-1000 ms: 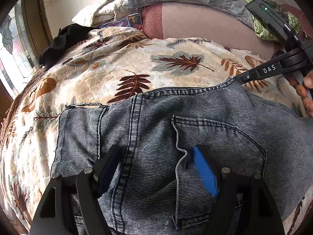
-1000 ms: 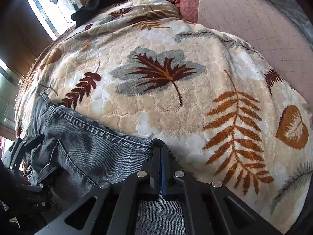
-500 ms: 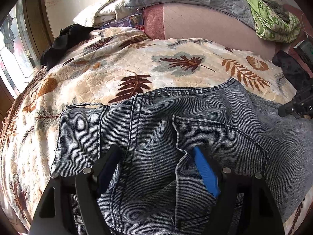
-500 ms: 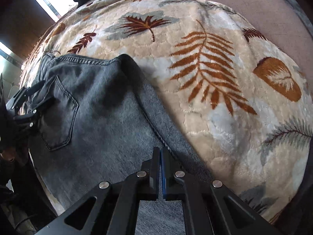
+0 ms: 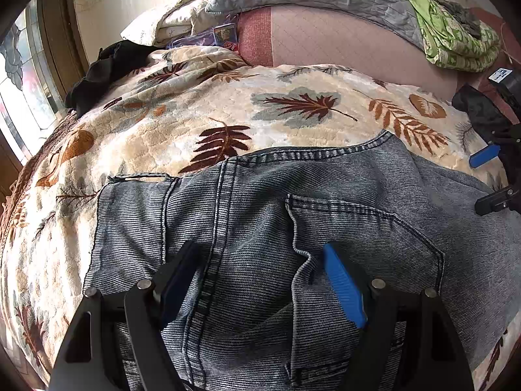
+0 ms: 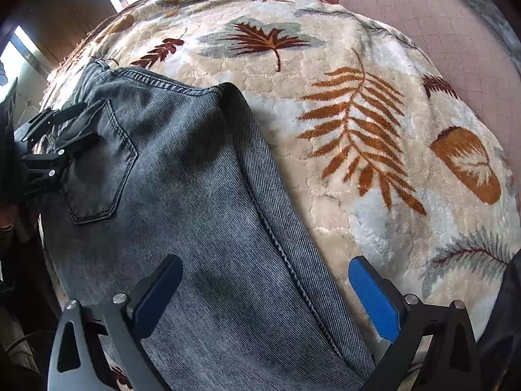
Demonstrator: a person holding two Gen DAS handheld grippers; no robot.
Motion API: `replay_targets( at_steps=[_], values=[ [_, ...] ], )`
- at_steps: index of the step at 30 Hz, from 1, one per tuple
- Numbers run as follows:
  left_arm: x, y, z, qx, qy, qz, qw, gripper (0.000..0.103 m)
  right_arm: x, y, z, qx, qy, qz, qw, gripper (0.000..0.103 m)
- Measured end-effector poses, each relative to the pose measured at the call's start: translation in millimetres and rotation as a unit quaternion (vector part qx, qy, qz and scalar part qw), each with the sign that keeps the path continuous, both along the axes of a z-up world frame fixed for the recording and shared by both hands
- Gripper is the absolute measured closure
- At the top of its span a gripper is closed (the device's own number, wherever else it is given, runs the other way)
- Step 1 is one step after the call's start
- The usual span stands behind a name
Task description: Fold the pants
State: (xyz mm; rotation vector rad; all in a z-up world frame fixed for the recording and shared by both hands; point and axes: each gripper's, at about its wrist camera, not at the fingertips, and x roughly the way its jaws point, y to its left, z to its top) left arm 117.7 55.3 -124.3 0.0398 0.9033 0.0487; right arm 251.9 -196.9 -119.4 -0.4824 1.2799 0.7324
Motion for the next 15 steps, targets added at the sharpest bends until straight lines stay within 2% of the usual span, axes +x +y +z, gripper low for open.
replay_targets(
  at_steps=[7, 9, 12, 14, 15],
  values=[
    [1, 0, 0, 0.001, 0.000, 0.001, 1.0000, 0.024, -1, -9, 17, 0.031, -0.002, 0.002, 1.000, 0.001],
    [1, 0, 0, 0.001, 0.000, 0.002, 1.0000, 0.024, -2, -11, 12, 0.020, 0.012, 0.006, 1.000, 0.008],
    [1, 0, 0, 0.002, -0.001, 0.002, 1.0000, 0.024, -3, -14, -7, -0.002, 0.028, 0.007, 1.000, 0.028],
    [1, -1, -1, 0.004, -0.002, 0.002, 1.0000, 0.024, 0, -20, -10, -0.003, 0.030, -0.001, 1.000, 0.061],
    [2, -1, -1, 0.005, -0.002, 0.002, 1.0000, 0.024, 2, -23, -10, -0.001, 0.032, -0.004, 0.999, 0.064]
  ],
)
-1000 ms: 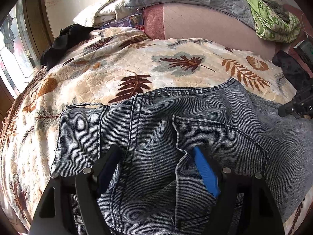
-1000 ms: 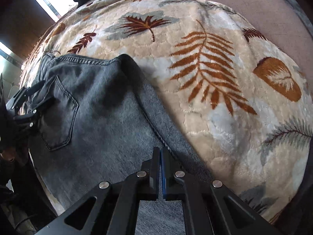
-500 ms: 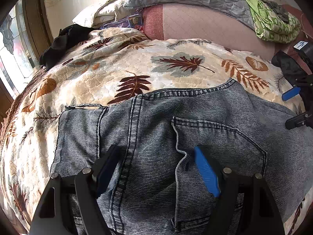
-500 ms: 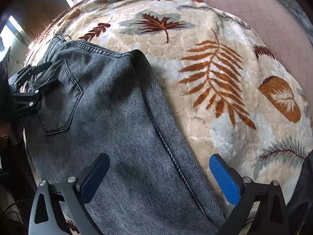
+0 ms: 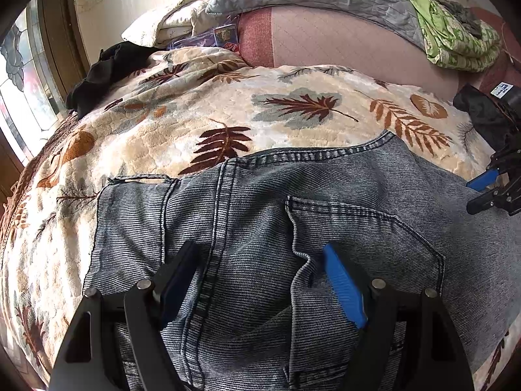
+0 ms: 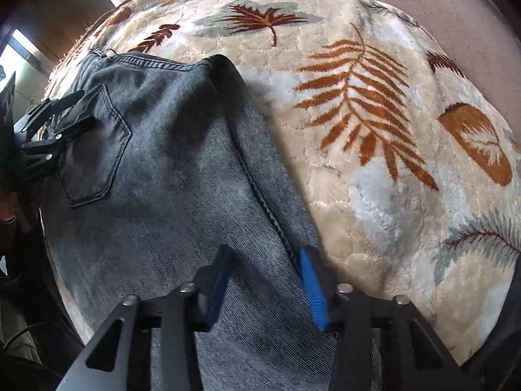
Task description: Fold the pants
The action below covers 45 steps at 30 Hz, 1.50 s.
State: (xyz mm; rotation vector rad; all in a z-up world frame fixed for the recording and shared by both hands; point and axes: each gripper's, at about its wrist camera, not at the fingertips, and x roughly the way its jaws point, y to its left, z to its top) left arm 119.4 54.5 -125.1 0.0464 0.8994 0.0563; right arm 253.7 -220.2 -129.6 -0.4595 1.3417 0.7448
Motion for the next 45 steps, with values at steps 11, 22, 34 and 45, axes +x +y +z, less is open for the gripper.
replay_targets(
  at_steps=[11, 22, 34, 45],
  values=[
    [0, -1, 0, 0.005, -0.002, 0.001, 1.0000, 0.023, -5, -14, 12, -0.033, -0.019, 0.021, 0.999, 0.084],
    [0, -2, 0, 0.007, -0.003, 0.001, 1.0000, 0.023, -9, -22, 35, -0.034, -0.057, 0.021, 0.998, 0.102],
    [1, -2, 0, 0.006, -0.003, 0.004, 1.0000, 0.023, -25, -40, 26, -0.041, -0.046, 0.031, 0.998, 0.021],
    [2, -3, 0, 0.009, -0.004, 0.004, 0.9999, 0.023, -13, -62, -5, -0.028, 0.004, 0.007, 1.000, 0.054]
  ],
)
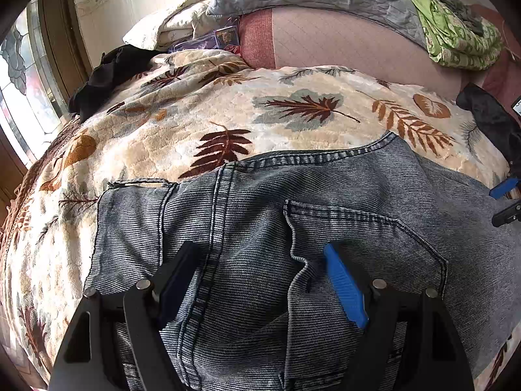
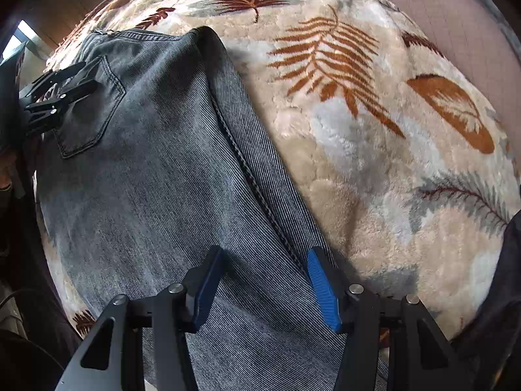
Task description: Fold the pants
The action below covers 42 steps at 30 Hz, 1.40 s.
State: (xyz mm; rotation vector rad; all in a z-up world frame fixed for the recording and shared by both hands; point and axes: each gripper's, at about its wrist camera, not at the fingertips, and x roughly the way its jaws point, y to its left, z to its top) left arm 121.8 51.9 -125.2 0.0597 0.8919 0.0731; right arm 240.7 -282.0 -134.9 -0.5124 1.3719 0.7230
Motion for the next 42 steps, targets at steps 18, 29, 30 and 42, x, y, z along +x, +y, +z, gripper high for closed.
replay_targets(
  at_steps=[18, 29, 30, 42],
  values=[
    [0, -5, 0, 0.012, -0.004, -0.004, 0.9999, 0.023, -15, 7, 12, -0.055, -0.072, 0.001, 0.996, 0.094],
    [-8, -7, 2, 0.014, -0.020, -0.011, 0.9996, 0.023, -36, -62, 76, 0.030, -0.153, -0.183, 0.971, 0.093],
    [-10, -6, 4, 0.007, -0.022, -0.013, 0.9996, 0.023, -47, -75, 85, 0.060, -0.140, -0.205, 0.967, 0.092],
    [-36, 15, 18, -0.021, 0.023, 0.003, 0.9995, 0.023, -138, -203, 16, 0.208, 0.000, -0.415, 0.886, 0.075]
  ],
)
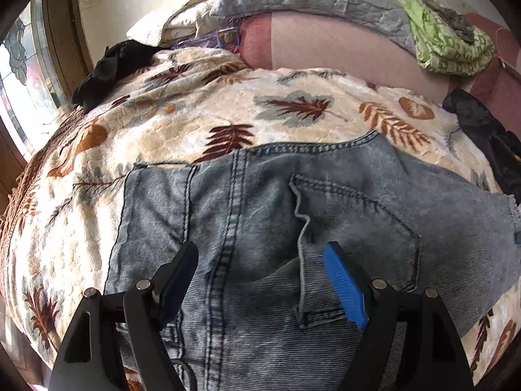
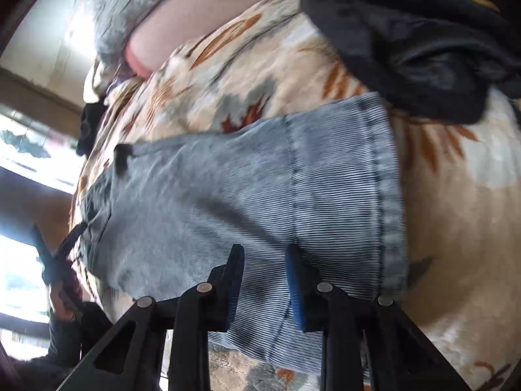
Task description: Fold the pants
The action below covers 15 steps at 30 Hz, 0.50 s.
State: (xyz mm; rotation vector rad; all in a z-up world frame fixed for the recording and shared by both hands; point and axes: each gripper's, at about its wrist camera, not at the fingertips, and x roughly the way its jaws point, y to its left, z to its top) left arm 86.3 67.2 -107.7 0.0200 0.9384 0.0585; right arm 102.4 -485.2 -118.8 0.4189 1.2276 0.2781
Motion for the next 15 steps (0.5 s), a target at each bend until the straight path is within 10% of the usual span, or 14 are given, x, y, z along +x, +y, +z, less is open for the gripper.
replay_targets(
  at_steps=[4, 9, 15],
  values=[
    [-6, 15, 6, -0.031, 0.008, 0.018, 0.9993, 0.023, -29, 17, 29, -0.010, -0.027, 0.037, 0.999, 0.046],
    [-7, 18, -1, -0.035, 0.031, 0.009, 0.9989, 0.023, -38, -13, -2, 0.028, -0.004, -0.031, 0.999, 0.061],
    [-21, 36, 17, -0.075, 0.017, 0.030, 0.9966, 0.023, -64, -25, 41, 0.039, -0.039, -0.098, 0.994, 0.033]
  ],
)
